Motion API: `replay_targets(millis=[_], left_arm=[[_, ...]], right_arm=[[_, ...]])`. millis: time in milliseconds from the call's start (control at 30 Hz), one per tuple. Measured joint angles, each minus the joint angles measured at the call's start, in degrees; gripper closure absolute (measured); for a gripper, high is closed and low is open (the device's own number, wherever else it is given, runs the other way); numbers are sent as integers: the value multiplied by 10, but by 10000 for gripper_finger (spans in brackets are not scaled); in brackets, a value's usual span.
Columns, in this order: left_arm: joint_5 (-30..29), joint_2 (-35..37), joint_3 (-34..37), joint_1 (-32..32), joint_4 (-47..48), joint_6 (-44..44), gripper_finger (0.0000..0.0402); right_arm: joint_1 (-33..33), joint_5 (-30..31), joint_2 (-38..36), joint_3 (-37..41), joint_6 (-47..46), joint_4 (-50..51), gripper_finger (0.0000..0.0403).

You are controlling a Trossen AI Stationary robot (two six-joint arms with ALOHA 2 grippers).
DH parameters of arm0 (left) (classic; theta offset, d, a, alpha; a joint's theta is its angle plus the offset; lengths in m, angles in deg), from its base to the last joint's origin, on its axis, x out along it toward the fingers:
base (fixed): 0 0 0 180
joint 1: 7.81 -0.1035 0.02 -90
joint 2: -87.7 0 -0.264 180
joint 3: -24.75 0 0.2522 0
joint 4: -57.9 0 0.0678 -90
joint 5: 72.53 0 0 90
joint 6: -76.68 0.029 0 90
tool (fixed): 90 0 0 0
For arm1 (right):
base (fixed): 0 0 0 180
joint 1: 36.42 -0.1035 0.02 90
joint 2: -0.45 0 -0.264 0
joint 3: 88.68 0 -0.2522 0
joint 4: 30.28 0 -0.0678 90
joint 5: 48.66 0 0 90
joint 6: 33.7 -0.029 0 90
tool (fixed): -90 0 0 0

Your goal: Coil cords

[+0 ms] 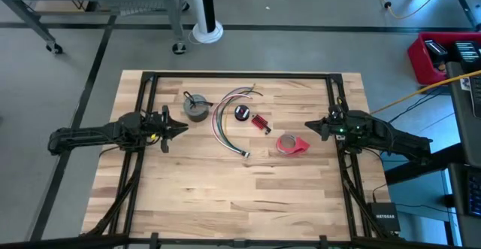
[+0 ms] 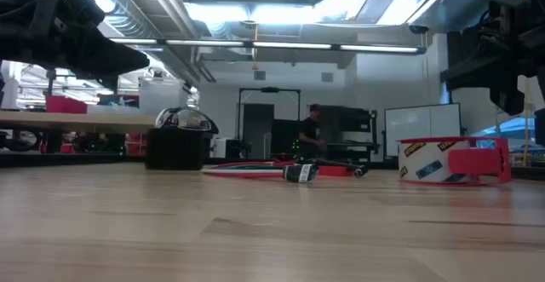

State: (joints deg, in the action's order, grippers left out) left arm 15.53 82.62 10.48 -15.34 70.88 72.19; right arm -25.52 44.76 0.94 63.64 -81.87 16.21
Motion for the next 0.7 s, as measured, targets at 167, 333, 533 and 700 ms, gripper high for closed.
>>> replay_targets(millis=[167, 333, 533, 700], left_arm=[[0, 0, 0, 0, 0, 0, 347], [0, 0, 0, 0, 0, 0, 347], [0, 0, 0, 0, 0, 0, 347], [0, 0, 0, 0, 0, 0, 347]], right_arm=[[0, 0, 0, 0, 0, 0, 358], [0, -1, 0, 0, -5, -63, 358], [0, -10, 0, 0, -81, -230, 358], [0, -10, 0, 0, -89, -307, 358]])
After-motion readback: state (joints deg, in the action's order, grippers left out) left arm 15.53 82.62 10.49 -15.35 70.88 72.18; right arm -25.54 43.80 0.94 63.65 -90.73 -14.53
